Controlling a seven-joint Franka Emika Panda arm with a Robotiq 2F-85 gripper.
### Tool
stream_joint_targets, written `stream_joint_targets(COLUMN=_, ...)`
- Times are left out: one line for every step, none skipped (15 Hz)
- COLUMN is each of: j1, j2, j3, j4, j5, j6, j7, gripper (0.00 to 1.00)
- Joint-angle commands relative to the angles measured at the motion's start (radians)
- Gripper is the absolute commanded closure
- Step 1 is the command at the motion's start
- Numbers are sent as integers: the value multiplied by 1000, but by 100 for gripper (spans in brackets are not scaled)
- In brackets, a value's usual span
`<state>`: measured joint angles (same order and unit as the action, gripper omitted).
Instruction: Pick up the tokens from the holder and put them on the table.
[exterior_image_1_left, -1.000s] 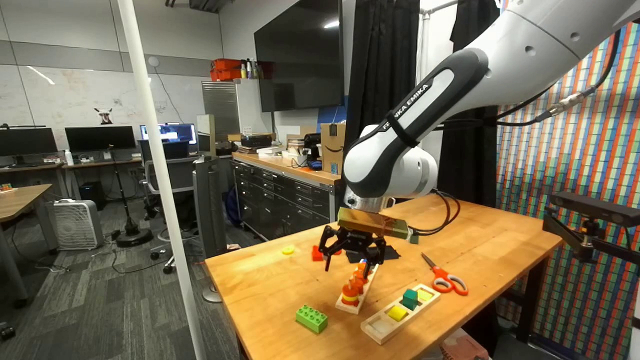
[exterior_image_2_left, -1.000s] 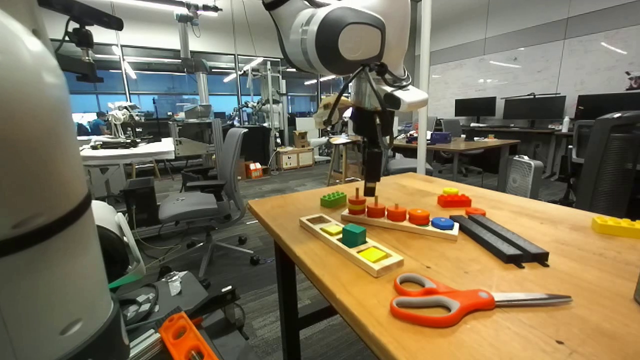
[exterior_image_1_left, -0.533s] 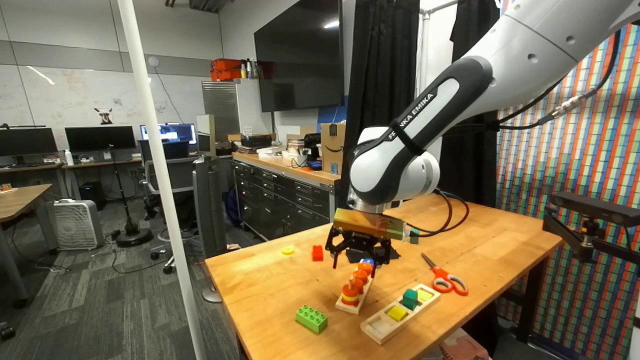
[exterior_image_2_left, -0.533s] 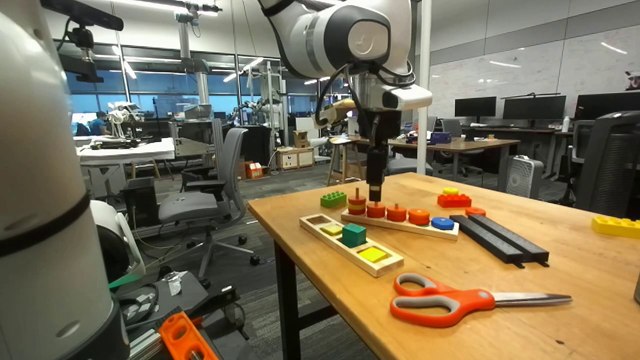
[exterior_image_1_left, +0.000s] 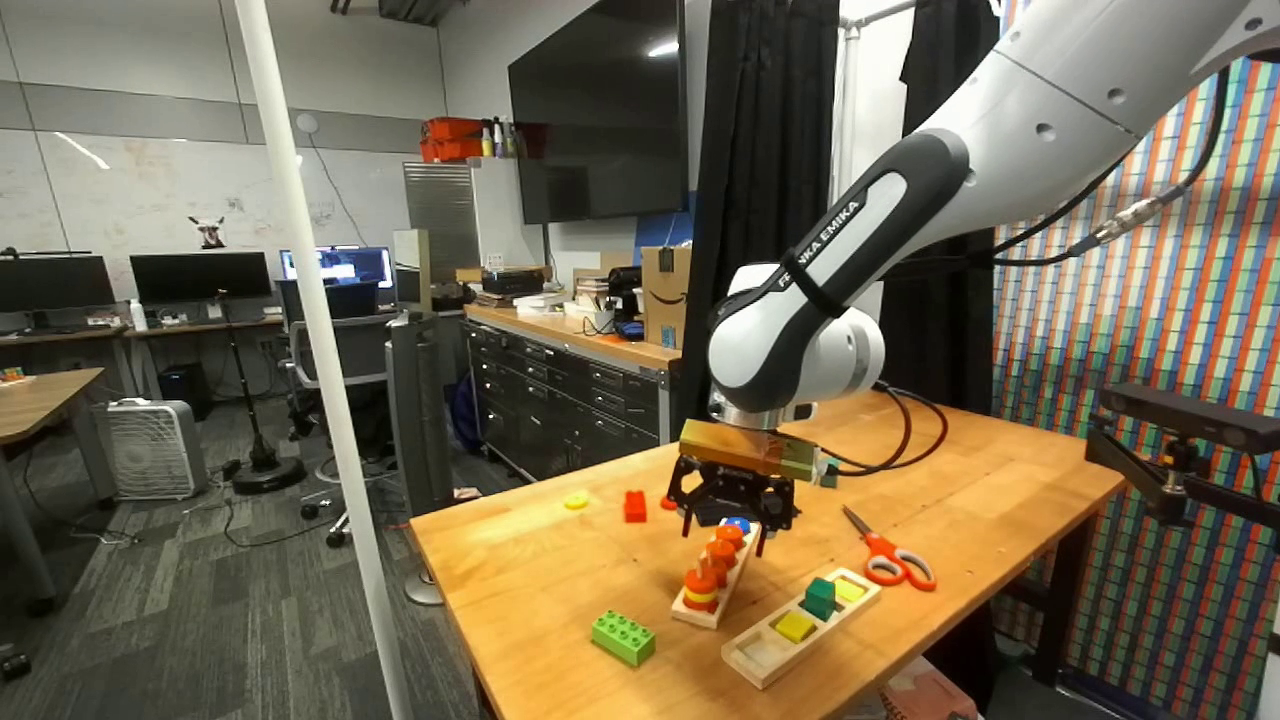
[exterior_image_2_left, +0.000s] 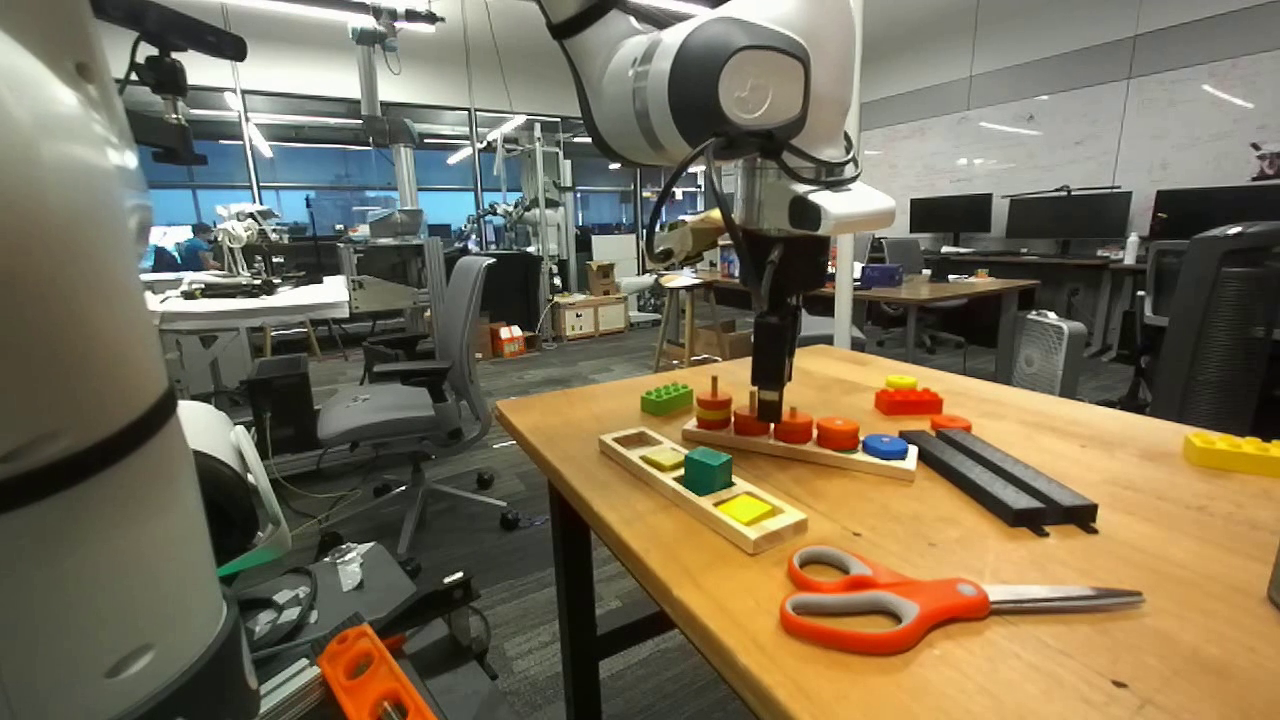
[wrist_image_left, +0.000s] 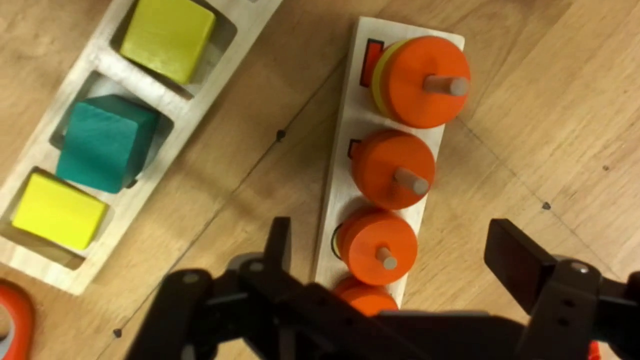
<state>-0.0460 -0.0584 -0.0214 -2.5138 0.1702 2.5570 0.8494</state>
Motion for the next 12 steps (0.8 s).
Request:
stream_joint_targets(j1=-10, j2=37, j3=-16, j4=38, j5=31, j6=6, j7=-36, gripper=0)
stream_joint_targets(j1=-11, j2=44, j3=-19, j4=45, j5=38, j6=3, j7=-43, gripper=0)
stream_joint_targets(j1=-12, j2=53, j3=-23, j4=54, j5=40, j6=-3, j7=-46, gripper=0)
stream_joint_targets(j1=-13, j2=63, j3=-25, j4=63, j5=42, j6=-6, j7=-50, gripper=0)
stream_joint_targets(j1=-13, j2=75, j3=-27, j4=78, j5=42, j6=-17, j7=-54, gripper=0)
stream_joint_targets(j1=-14, j2=83, j3=-29, j4=87, j5=42, j6=-22, j7=-56, gripper=0)
stream_joint_targets(j1=-14, j2=97, j3=-30, j4=101, j5=38, j6=-29, j7=-53, gripper=0)
stream_joint_targets(j1=-14, j2=108, j3=-32, j4=112, j5=36, j6=-35, j7=-51, gripper=0)
stream_joint_targets(j1=-14, j2=117, j3=-34, j4=121, j5=35, j6=-38, j7=-50, gripper=0)
stream_joint_targets(j1=-13, j2=125, j3=-36, j4=129, j5=35, j6=-43, j7=-49, gripper=0)
stream_joint_targets(j1=-14, j2=131, j3=-38, j4=137, j5=33, j6=-54, j7=-45, gripper=0)
stream_joint_targets(j1=-13, j2=136, j3=-41, j4=143, j5=24, j6=-62, j7=-35, gripper=0)
